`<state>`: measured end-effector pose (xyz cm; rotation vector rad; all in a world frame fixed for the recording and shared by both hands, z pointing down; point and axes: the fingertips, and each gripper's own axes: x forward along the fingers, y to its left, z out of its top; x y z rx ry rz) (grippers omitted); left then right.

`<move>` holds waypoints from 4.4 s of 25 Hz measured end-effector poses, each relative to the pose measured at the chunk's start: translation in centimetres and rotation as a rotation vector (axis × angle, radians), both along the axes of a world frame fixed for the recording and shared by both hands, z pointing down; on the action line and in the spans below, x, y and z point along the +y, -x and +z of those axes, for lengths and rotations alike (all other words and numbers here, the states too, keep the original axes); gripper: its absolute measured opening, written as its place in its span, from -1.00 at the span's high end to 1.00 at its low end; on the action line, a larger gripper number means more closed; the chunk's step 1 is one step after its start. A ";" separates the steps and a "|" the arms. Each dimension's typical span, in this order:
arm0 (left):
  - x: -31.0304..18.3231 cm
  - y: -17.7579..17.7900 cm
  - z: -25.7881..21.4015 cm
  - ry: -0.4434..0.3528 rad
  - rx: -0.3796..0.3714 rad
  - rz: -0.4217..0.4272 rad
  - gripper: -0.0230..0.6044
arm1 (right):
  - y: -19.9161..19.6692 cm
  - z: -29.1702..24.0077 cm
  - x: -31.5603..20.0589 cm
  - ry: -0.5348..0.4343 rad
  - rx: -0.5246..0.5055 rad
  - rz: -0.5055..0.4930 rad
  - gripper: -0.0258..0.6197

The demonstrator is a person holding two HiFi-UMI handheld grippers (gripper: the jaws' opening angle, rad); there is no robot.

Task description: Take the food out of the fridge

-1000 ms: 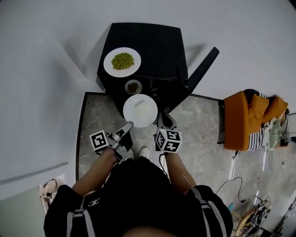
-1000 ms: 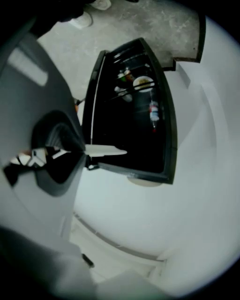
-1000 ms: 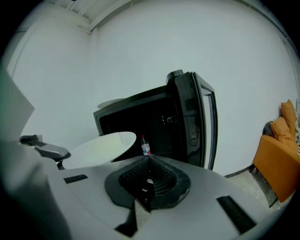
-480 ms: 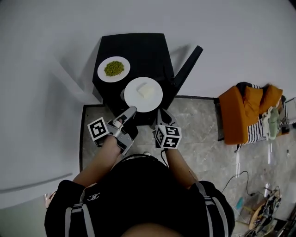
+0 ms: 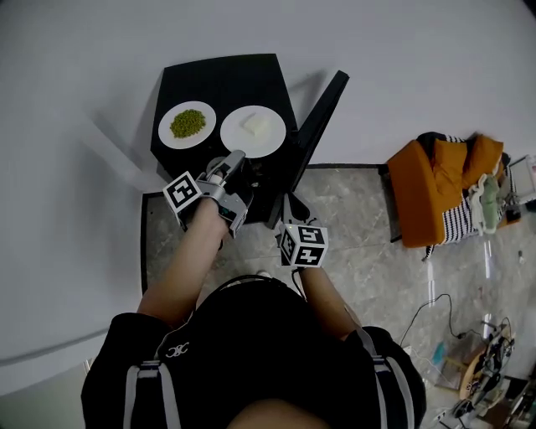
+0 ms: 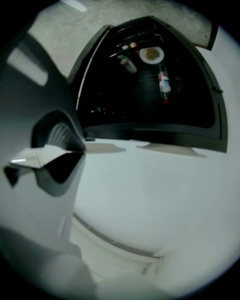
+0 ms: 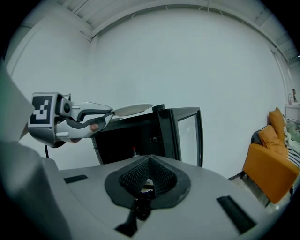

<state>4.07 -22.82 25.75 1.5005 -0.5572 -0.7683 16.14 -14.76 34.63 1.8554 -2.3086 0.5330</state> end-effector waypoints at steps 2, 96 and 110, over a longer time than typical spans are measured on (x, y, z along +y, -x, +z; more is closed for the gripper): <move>-1.8 -0.3 0.4 0.014 -0.004 -0.028 0.89 | -0.7 0.0 -0.4 0.003 0.002 0.006 0.92; 6.7 12.7 49.7 -0.499 -1.289 -0.273 0.92 | 20.2 49.2 -17.4 -0.198 1.055 -0.802 0.08; 9.1 16.0 50.9 -0.436 -1.252 -0.359 0.92 | 21.0 51.7 -23.0 -0.066 1.231 -0.858 -0.14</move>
